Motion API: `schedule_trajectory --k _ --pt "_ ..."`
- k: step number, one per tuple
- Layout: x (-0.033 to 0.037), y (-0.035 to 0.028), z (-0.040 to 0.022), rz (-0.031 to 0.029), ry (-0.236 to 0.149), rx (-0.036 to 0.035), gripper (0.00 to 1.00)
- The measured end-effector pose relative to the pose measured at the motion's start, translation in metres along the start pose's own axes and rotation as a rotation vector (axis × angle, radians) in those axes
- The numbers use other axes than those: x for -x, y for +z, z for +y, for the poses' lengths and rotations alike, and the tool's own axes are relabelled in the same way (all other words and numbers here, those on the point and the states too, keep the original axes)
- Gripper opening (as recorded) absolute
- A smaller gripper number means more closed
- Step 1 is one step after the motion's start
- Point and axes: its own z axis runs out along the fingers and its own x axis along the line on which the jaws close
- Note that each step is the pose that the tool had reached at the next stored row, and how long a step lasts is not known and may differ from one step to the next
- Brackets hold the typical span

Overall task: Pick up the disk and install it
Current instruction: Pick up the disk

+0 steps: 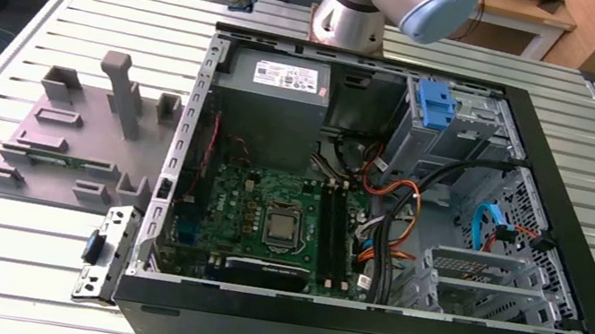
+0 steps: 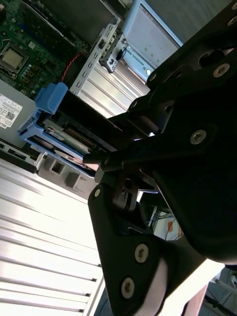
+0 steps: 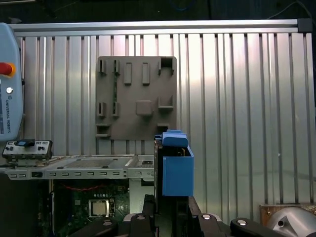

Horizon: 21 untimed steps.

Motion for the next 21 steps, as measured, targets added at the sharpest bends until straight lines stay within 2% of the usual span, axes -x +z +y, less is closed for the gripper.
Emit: schedule_trajectory --k 12,16,21 --pt "-0.0245 0.0069 -0.0027 -0.0004 0.0 -0.0001 0.35" --pt "-0.0304 0.0095 -0.0041 -0.0005 0.0 -0.0002 0.35" --pt "-0.0346 0.0134 -0.0132 -0.0003 0.0 0.0042 0.35"
